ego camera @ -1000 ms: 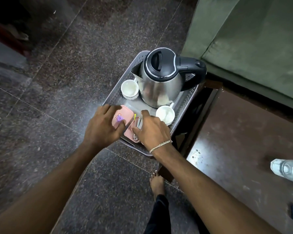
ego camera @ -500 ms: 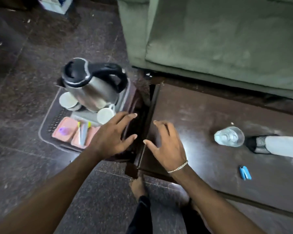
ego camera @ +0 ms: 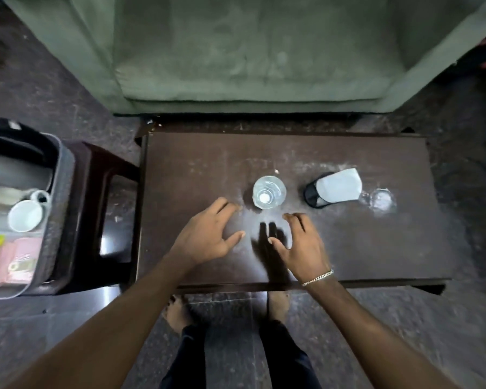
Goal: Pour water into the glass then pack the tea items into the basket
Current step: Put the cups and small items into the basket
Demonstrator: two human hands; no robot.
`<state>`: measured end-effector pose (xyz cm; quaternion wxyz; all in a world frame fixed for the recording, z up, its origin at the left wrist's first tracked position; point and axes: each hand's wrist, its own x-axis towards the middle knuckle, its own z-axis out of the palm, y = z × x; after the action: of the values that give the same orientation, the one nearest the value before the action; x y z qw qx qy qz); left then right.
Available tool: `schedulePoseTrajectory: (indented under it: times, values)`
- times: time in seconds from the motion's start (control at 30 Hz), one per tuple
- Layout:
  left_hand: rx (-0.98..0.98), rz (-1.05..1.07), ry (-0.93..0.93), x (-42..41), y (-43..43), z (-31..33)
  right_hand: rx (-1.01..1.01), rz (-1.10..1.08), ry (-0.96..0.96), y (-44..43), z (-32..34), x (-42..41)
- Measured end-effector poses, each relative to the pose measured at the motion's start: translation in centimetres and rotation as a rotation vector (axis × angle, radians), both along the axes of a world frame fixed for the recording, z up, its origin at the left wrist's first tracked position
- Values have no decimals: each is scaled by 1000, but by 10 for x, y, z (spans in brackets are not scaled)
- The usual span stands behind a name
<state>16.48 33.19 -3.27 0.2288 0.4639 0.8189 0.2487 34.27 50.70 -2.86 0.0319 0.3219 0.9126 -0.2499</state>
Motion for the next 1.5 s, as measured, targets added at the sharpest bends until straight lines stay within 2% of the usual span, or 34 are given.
schedulePoseTrajectory:
  times: [0.17,0.4,0.63,0.8,1.1,1.33,1.5]
  values:
    - [-105,-74,-50,47,47,-24,-56,-120,-161,41,-35,47]
    - [-197,-183,-78,87,100,-51,-69,-111,-285,61,-73,71]
    - [-260,-289,-36,115,150,-71,-82,-57,-226,66,-93,74]
    - [-300,-282,0,123,158,-70,-78,-15,-154,67,-89,74]
    - [-231,-204,27,82,103,-6,-39,110,0,37,-31,37]
    - [-125,-34,72,15,13,58,17,264,149,-24,30,-44]
    - [-99,131,151,-39,-82,92,43,432,266,-100,61,-118]
